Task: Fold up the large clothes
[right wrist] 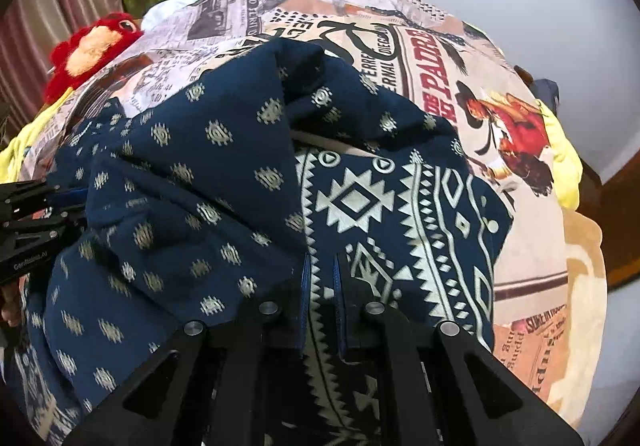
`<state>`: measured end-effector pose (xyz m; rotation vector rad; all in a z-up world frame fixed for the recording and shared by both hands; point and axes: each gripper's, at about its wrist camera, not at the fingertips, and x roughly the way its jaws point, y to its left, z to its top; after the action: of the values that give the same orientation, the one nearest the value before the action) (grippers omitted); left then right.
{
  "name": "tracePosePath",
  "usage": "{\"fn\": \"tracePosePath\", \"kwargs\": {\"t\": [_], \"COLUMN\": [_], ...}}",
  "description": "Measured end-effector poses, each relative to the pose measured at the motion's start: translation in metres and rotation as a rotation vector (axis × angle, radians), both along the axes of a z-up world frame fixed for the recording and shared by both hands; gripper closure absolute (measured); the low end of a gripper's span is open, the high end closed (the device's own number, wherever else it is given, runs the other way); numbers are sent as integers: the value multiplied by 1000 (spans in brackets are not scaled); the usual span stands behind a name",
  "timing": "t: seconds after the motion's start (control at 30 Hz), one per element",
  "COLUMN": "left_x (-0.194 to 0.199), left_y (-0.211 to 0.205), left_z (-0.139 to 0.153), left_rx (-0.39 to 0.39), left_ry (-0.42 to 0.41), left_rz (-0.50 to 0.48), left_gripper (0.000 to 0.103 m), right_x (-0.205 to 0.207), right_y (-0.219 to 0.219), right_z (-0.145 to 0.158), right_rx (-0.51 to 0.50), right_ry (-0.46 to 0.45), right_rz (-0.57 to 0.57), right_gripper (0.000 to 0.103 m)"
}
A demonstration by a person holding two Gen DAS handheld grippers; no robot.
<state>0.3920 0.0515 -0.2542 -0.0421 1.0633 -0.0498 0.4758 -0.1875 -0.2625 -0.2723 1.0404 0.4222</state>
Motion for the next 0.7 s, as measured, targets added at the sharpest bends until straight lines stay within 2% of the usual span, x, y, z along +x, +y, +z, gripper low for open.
{"fn": "tracePosePath", "kwargs": {"t": [0.17,0.23,0.3,0.37,0.43,0.5,0.57,0.63,0.7], "left_x": [-15,-21,-30,-38,-41,-43,-44,-44,-48], "left_y": [-8,-6,-1,1,-3,-13,-26,-35,-35], "left_z": [-1,3,17,29,38,40,31,15,8], "left_rx": [117,114,49,-5,-34,-33,-18,-7,-3], "left_ry": [4,24,17,-13,-33,-42,-29,18,-4], "left_rz": [-41,-42,-44,-47,-59,-79,-107,-117,-100], "left_gripper": [75,75,75,74,71,55,51,50,43], "right_x": [-16,-19,-24,-33,-44,-55,-61,-62,-69], "right_y": [4,4,0,-5,-3,8,25,37,39], "right_z": [-4,-1,9,26,40,43,27,0,-6], "right_rx": [-130,-144,-103,26,100,108,33,-81,-90], "right_ry": [-86,-77,-30,22,21,13,28,31,-29], "right_rz": [31,11,-7,20,64,111,153,161,179], "right_gripper": [97,97,97,97,97,97,97,97,97]}}
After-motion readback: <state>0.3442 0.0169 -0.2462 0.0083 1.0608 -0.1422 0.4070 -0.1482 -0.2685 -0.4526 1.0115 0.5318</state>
